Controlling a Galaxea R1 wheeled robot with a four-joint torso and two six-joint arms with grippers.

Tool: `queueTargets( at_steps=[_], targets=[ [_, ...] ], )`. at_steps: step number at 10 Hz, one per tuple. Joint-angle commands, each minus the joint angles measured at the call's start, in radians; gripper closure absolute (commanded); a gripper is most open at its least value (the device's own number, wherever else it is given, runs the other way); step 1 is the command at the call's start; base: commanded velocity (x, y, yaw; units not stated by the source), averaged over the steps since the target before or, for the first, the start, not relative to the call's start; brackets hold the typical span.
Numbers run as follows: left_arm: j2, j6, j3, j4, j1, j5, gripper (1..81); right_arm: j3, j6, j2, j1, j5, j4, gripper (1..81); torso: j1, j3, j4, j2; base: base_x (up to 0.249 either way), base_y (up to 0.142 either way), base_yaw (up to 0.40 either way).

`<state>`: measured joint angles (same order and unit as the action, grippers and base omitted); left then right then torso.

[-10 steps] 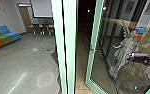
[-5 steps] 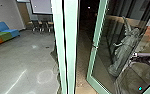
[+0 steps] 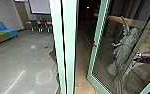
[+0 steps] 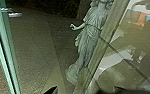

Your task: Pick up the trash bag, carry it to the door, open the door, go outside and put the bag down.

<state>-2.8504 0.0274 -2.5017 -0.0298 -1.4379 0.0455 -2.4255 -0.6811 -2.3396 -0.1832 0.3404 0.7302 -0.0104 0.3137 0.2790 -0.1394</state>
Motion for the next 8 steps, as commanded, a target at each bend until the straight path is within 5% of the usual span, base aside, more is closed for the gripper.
queueTargets(
  at_steps=[1, 3, 8],
  targets=[
    [0.008, -0.001, 0.007, -0.004, 0.033, 0.070, 81.1, -0.021, 0.005, 0.057, 0.172, 0.069, 0.049, 1.0, 0.000, 0.000, -0.002, 0.000, 0.000, 0.000, 0.000],
    [0.006, -0.001, 0.009, -0.001, 0.033, 0.068, 81.1, 0.010, 0.003, 0.011, 0.135, 0.097, -0.004, 1.0, 0.000, 0.000, 0.032, 0.000, 0.000, 0.000, 0.000],
    [0.009, -0.003, 0.010, -0.002, 0.033, 0.063, 81.1, 0.096, -0.011, -0.189, -0.061, 0.110, -0.313, 1.0, 0.000, 0.000, 0.035, 0.000, 0.000, 0.000, 0.000]
  ],
)
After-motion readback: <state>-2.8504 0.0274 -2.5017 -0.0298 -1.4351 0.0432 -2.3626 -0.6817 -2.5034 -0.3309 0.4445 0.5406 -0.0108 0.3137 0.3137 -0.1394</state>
